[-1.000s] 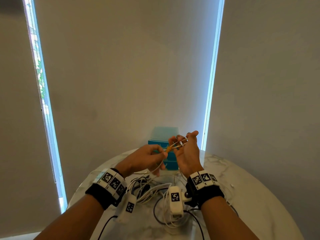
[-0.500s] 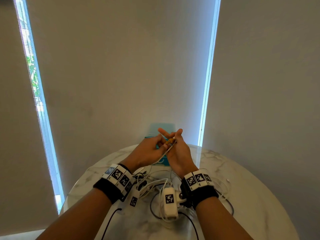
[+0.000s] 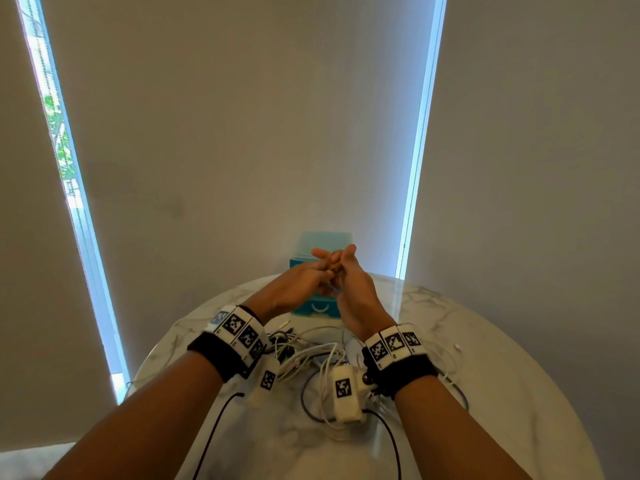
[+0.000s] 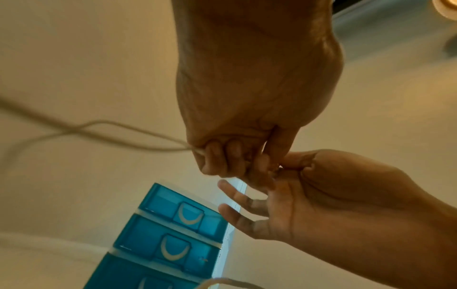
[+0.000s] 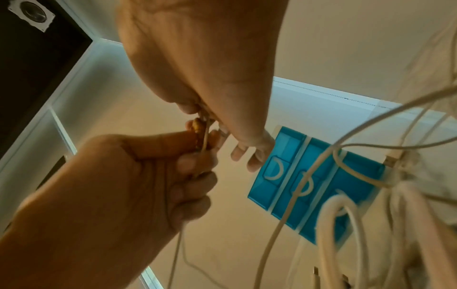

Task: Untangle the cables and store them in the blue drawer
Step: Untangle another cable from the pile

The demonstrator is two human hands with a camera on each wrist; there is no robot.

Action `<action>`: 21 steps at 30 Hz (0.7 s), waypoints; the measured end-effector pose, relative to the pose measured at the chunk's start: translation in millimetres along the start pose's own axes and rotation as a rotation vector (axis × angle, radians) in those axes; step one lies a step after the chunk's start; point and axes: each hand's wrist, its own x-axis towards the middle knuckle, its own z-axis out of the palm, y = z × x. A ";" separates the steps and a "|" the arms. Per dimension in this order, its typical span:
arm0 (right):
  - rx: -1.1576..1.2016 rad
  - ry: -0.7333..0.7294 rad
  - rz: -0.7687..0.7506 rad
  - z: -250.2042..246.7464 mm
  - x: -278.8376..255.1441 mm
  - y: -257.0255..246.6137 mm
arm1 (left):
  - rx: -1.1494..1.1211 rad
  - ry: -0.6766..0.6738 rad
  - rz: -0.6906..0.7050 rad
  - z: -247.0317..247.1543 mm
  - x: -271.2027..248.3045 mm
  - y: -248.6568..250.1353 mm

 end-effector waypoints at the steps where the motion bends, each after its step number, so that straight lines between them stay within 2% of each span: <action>1: -0.029 0.002 0.022 -3.3 2.2 0.8 | 0.167 0.019 0.022 -4.8 -2.1 0.1; 3: -0.084 0.000 0.036 -15.3 5.4 1.3 | 0.567 0.089 0.041 -27.3 -4.7 -3.3; 5: -0.098 0.020 0.026 -34.9 6.4 -1.2 | 0.744 0.213 0.051 -72.3 -1.8 -7.6; 7: -0.106 0.045 0.016 -56.0 4.9 -3.5 | 0.923 0.434 0.094 -136.3 0.9 -7.3; 9: -0.155 0.059 0.003 -72.7 3.0 -0.9 | 1.228 0.739 0.121 -197.5 -1.1 -5.4; 10: -0.196 0.065 -0.007 -77.1 2.5 2.4 | 1.345 0.825 0.125 -214.8 -1.8 -5.5; 11: -0.242 0.065 -0.015 -77.3 1.1 5.6 | 1.421 0.825 0.128 -218.1 -1.8 -6.2; 12: -0.294 0.059 -0.018 -73.9 -0.7 8.6 | 1.445 0.762 0.124 -210.5 -0.6 -9.2; 13: -0.350 0.047 -0.012 -68.2 -3.2 11.6 | 1.393 0.694 0.126 -192.6 -0.5 -14.6; 14: -0.412 0.023 -0.005 -61.1 -6.0 15.0 | 1.248 0.616 0.100 -170.3 2.0 -27.2; 17: -0.618 -0.079 0.007 -47.6 -13.0 27.3 | 0.641 0.438 -0.025 -92.6 3.9 -59.7; 19: -0.686 -0.134 0.009 -49.4 -15.7 33.4 | 0.309 0.366 -0.030 -45.1 6.2 -73.9; 21: -0.721 -0.213 0.026 -58.9 -18.8 36.9 | 0.080 0.279 -0.004 -10.9 12.2 -79.5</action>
